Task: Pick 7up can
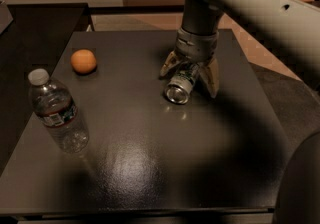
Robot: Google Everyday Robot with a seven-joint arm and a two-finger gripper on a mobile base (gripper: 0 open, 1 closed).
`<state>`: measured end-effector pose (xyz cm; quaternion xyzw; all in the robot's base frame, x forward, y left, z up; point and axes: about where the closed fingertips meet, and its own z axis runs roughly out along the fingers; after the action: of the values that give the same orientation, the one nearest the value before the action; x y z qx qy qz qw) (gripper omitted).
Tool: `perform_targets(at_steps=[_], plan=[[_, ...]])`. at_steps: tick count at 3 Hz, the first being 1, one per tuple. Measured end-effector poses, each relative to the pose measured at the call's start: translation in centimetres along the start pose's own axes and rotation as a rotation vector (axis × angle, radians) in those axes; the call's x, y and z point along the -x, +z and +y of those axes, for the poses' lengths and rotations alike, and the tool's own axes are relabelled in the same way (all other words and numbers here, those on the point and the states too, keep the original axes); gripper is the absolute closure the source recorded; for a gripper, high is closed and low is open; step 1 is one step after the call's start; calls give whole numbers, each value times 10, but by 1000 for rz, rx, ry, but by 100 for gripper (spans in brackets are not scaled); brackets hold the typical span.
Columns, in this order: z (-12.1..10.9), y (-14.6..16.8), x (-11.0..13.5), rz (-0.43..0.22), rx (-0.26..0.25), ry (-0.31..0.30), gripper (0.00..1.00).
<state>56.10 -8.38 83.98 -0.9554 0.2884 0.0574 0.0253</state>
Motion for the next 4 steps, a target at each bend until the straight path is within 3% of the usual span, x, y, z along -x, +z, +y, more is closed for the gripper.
perform_targets(at_steps=[1,3,4], plan=[[-1,1,1,-2,-2,-26,41],[-9,-29,13,-11,-88,1,88],[-13,-45,18,-18,-127,16,100]])
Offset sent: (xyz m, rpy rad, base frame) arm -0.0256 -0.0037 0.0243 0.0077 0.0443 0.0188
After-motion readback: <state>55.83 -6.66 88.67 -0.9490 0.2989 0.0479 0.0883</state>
